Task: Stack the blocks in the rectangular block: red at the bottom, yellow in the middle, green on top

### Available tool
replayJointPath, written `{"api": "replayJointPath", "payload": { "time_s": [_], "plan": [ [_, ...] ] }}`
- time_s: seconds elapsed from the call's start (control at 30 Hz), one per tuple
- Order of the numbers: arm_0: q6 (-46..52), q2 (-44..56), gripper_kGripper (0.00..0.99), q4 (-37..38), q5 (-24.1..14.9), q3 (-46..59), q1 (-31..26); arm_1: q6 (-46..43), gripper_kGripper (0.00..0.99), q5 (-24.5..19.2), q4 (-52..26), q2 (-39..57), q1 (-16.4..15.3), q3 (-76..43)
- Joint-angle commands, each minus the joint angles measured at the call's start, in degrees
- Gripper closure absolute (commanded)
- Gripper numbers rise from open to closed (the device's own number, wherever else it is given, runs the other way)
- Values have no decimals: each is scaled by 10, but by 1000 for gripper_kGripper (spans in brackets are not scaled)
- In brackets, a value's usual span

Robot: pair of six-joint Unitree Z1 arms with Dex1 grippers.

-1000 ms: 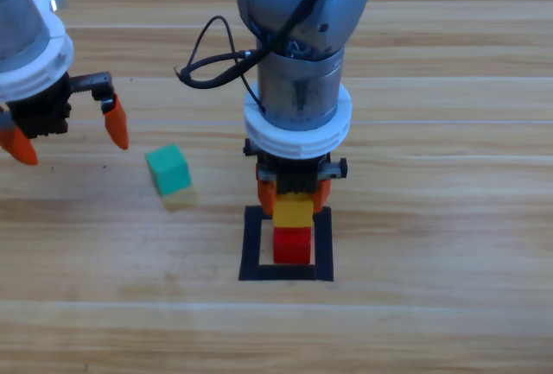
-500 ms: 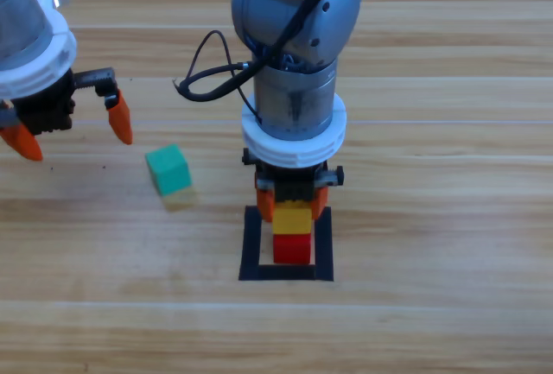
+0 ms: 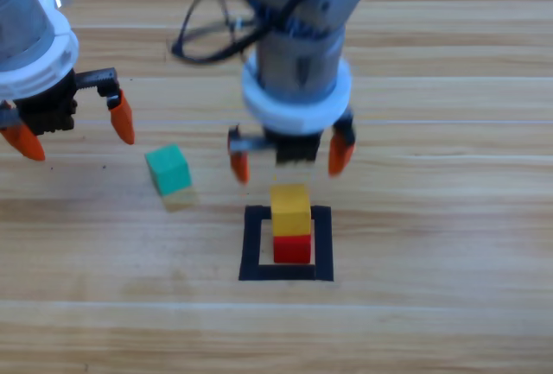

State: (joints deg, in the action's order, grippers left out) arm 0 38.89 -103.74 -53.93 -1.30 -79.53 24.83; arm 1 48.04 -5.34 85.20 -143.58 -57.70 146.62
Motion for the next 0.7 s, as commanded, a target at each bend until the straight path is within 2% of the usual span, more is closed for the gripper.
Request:
{"api": "replayJointPath", "payload": {
  "time_s": [0.03, 0.1, 0.17, 0.2, 0.23, 0.3, 0.33, 0.47, 0.57, 0.7],
  "plan": [
    [27, -38, 0, 4, 0, -24, 20, -101, 1, -49, 0, 151, -22, -6],
    [46, -55, 0, 2, 1, -48, 22, -146, 1, -49, -5, 183, -7, -21],
    [77, -79, 0, -5, 1, -77, 28, -198, 1, -41, -31, 240, 19, -85],
    [89, -89, 0, -5, 1, -91, 32, -253, 1, -8, -121, 320, 47, -225],
    [117, -105, 0, -6, 0, -104, 40, -309, 1, 67, -248, 414, 87, -395],
    [158, -141, 0, -12, -8, -125, 55, -395, 7, 189, -448, 543, 155, -626],
    [171, -155, 0, -14, -13, -132, 62, -441, 8, 192, -471, 591, 166, -687],
    [205, -201, 0, -31, -34, -167, 83, -544, 8, 167, -481, 678, 167, -810],
    [219, -220, 0, -43, -42, -184, 87, -587, 7, 157, -488, 730, 171, -854],
    [231, -238, 0, -60, -50, -201, 87, -606, 7, 170, -518, 770, 173, -894]
  ]
}}
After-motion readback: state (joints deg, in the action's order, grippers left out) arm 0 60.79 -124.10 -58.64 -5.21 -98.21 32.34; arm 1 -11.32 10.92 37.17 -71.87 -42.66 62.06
